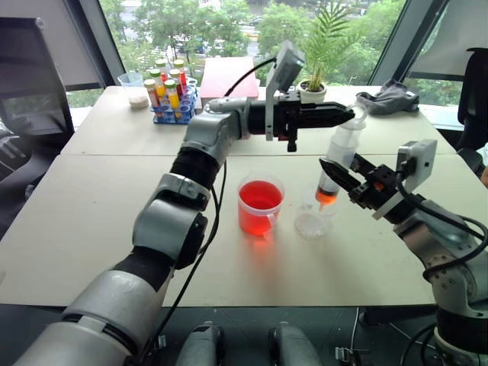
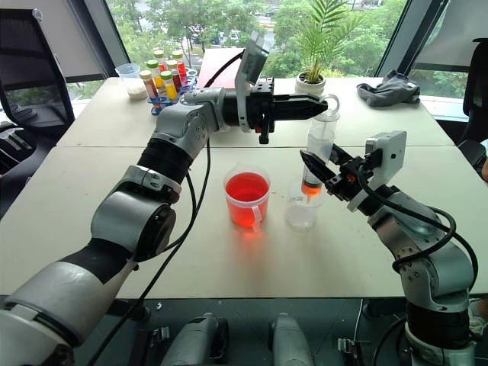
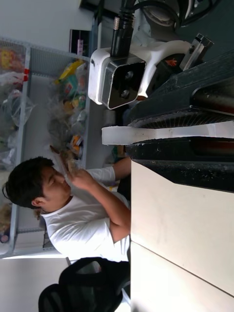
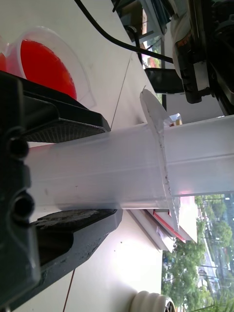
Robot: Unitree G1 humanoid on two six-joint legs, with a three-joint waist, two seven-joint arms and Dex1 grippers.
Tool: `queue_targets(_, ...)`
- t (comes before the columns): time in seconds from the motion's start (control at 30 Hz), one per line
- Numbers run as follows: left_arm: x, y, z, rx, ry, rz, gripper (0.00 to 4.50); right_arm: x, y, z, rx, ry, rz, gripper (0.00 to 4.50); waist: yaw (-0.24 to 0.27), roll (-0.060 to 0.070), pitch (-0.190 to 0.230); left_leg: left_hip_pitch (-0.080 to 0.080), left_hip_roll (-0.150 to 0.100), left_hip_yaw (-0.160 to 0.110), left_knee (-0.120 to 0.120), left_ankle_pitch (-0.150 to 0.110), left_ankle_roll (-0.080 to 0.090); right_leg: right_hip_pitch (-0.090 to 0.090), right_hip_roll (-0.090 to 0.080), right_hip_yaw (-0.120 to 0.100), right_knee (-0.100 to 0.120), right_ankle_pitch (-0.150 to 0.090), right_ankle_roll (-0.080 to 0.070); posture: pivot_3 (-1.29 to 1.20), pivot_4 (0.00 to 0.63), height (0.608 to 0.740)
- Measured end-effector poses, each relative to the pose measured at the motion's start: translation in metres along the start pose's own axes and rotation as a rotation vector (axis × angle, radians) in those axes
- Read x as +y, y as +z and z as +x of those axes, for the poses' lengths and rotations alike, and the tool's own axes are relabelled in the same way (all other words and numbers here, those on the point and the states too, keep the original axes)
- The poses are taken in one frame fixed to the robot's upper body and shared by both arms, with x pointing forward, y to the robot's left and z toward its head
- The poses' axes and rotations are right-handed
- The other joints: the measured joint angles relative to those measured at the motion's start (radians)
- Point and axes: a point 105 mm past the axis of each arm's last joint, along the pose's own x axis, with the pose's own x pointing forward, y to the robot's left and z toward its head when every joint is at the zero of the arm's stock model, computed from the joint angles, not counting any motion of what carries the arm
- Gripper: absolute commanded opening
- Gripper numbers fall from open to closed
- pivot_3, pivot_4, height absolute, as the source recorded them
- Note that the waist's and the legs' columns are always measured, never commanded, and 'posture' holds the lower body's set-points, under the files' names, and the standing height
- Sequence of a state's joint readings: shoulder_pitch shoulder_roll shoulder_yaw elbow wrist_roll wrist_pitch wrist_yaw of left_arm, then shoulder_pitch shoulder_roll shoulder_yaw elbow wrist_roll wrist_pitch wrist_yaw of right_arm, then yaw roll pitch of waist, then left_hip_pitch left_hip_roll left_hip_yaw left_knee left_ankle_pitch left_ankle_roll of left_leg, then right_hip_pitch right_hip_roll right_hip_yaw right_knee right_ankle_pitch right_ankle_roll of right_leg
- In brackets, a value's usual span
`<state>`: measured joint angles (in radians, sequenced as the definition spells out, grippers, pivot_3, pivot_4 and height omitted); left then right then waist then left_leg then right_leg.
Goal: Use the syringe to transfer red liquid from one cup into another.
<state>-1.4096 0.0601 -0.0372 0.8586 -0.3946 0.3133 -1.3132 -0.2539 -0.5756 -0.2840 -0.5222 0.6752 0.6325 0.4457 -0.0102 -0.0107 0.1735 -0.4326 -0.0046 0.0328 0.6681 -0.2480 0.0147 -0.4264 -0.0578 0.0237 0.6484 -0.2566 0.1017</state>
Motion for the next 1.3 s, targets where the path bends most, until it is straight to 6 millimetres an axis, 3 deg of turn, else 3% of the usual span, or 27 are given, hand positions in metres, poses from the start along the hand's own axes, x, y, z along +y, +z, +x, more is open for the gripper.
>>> queue_targets(0.63,-0.009,-0.012,-0.007,0.014,-0.016,0.078,0.06,0.004,0.011,0.004,0.046,0.054,0.031,1.47,0.000,0.000,0.000,0.000,0.000,0.000,0.000,0.000,0.000,0.000,0.000,0.000,0.000,0.000,0.000,0.00,0.150,0.740)
queue_targets(0.87,-0.015,-0.026,-0.010,0.040,-0.034,0.071,0.06,0.006,0.005,-0.003,0.079,0.096,0.038,1.47,0.002,0.000,0.000,0.000,0.000,0.000,0.000,0.000,0.000,0.000,0.000,0.000,0.000,0.000,0.000,0.00,0.150,0.740)
queue_targets(1.2,-0.015,-0.024,-0.009,0.053,-0.030,0.066,0.06,0.006,0.004,-0.003,0.080,0.096,0.037,1.47,0.001,0.000,0.000,0.000,0.000,0.000,0.000,0.000,0.000,0.000,0.000,0.000,0.000,0.000,0.000,0.00,0.150,0.740)
queue_targets(1.3,-0.012,-0.024,-0.010,0.071,-0.025,0.052,1.23,0.002,0.007,-0.003,0.056,0.074,0.026,1.47,0.001,0.000,0.000,0.000,0.000,0.000,0.000,0.000,0.000,0.000,0.000,0.000,0.000,0.000,0.000,0.00,0.150,0.740)
